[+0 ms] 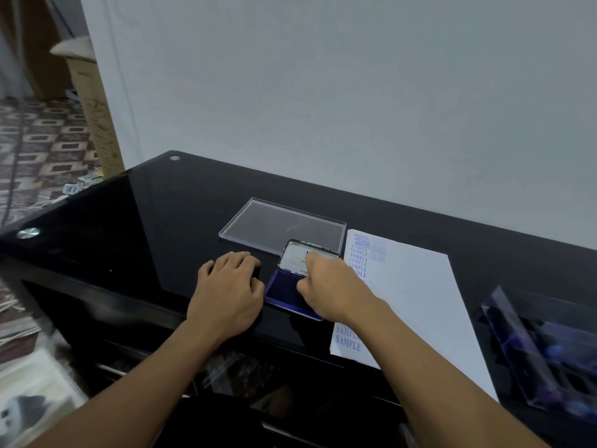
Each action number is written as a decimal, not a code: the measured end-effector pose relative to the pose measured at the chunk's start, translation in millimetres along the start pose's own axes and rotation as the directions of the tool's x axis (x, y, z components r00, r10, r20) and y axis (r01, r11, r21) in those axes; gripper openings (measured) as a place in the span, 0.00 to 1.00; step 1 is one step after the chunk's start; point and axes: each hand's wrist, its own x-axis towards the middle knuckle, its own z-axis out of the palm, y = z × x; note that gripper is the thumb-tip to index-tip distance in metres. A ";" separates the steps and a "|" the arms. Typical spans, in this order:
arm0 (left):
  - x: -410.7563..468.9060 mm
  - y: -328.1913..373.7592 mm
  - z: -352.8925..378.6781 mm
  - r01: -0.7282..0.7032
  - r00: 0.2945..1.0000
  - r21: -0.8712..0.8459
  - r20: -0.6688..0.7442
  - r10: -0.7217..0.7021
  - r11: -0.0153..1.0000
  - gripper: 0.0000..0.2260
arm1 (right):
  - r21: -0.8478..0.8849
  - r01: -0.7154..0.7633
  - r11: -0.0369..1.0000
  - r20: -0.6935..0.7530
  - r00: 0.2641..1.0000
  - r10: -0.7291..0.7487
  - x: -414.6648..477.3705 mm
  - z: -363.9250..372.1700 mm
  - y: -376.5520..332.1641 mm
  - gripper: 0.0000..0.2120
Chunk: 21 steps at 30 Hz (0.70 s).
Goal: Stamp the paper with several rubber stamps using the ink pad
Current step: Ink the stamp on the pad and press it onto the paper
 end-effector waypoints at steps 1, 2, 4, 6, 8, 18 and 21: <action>0.3 -0.2 0.3 -0.001 1.000 0.002 0.000 0.001 1.000 0.15 | 0.007 -0.001 1.000 0.004 1.000 0.001 0.1 0.0 1.1 0.07; 0.3 -0.5 0.3 -0.001 1.000 0.001 -0.002 0.001 1.000 0.15 | 0.019 0.003 1.000 0.007 1.000 -0.003 -0.2 0.2 2.6 0.08; 0.6 0.0 0.4 0.000 1.000 -0.003 -0.006 0.000 1.000 0.15 | 0.045 0.009 0.999 0.001 1.000 -0.009 -1.7 0.1 6.3 0.10; 0.5 0.5 0.2 0.001 1.000 -0.004 -0.003 -0.001 1.000 0.15 | 0.072 0.001 0.997 -0.004 1.000 -0.001 -3.8 -0.4 9.4 0.10; 0.2 0.4 0.3 0.001 1.000 -0.001 0.003 -0.001 1.000 0.16 | 0.081 -0.002 0.997 -0.002 1.000 0.002 -5.9 -0.9 10.0 0.12; 0.3 0.4 0.6 0.005 1.000 -0.007 -0.004 -0.005 1.000 0.15 | 0.054 0.008 0.999 0.007 1.000 -0.008 -3.6 0.1 3.3 0.06; 0.1 1.5 0.7 0.007 1.000 -0.008 -0.007 -0.008 1.000 0.16 | 0.085 -0.002 0.996 -0.008 1.000 0.003 -6.7 0.3 9.3 0.11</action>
